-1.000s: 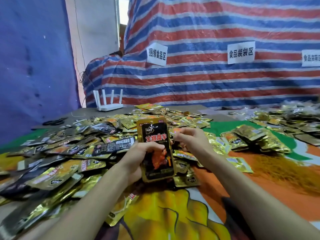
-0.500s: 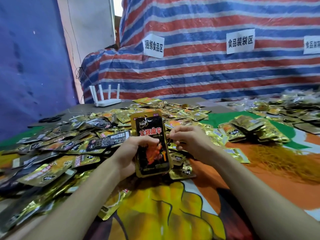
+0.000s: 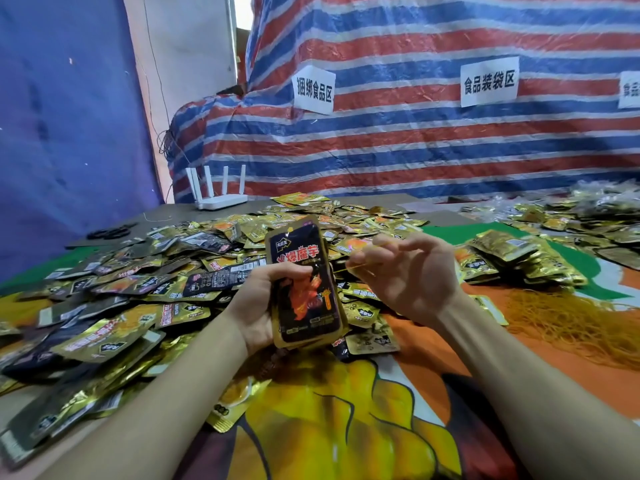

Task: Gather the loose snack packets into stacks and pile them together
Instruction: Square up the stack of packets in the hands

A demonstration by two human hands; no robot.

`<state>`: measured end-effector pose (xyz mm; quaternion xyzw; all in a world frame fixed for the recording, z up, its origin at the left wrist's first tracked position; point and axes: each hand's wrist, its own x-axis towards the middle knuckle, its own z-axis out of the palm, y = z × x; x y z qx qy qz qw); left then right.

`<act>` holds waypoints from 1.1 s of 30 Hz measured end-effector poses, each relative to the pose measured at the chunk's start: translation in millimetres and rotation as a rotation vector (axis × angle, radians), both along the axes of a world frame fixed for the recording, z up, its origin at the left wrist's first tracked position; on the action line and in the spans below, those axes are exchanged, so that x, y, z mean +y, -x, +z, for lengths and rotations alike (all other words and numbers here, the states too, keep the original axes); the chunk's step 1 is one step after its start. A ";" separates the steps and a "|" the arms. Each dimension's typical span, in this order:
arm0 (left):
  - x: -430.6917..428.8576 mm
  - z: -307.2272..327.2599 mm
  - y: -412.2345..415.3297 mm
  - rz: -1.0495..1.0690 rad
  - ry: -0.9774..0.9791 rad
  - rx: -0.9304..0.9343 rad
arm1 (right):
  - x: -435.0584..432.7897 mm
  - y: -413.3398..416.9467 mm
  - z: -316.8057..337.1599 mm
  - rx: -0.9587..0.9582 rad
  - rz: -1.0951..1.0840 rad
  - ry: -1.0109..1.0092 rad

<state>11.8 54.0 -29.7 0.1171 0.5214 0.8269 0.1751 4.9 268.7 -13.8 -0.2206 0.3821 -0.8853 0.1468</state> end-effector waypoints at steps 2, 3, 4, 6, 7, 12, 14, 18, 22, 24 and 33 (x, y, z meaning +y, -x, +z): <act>0.2 -0.3 -0.1 -0.009 -0.020 0.005 | 0.3 -1.5 0.9 -0.020 0.020 0.112; 0.1 0.0 0.2 -0.012 -0.035 0.006 | 1.2 -1.2 0.8 -0.027 0.026 0.136; 0.7 0.1 0.4 -0.012 -0.046 0.010 | 1.7 0.1 0.5 -0.026 0.029 0.124; 1.9 -1.4 2.5 -0.004 -0.045 0.023 | 0.1 3.4 0.4 0.022 0.003 -0.001; 3.1 -2.0 3.4 0.016 -0.037 0.026 | -1.7 5.4 -0.8 0.058 -0.032 -0.084; 5.4 1.0 7.4 0.211 -0.117 -0.005 | -6.9 10.7 -9.7 0.162 -0.266 -0.369; 1.0 3.3 12.0 0.297 -0.214 0.007 | -8.7 10.2 -13.3 0.185 -0.326 -0.433; -3.3 5.7 18.1 0.416 -0.336 0.028 | -24.5 4.1 -20.6 0.237 -0.295 -0.525; 3.9 5.3 14.8 0.374 -0.342 -0.020 | -51.0 -6.7 -26.7 0.423 -0.372 -0.622; 11.4 3.8 11.6 0.322 -0.331 -0.077 | -59.4 -10.4 -28.4 0.535 -0.476 -0.672; 26.9 5.7 0.2 0.196 -0.412 -0.054 | -64.8 -12.6 -28.3 0.661 -0.670 -0.498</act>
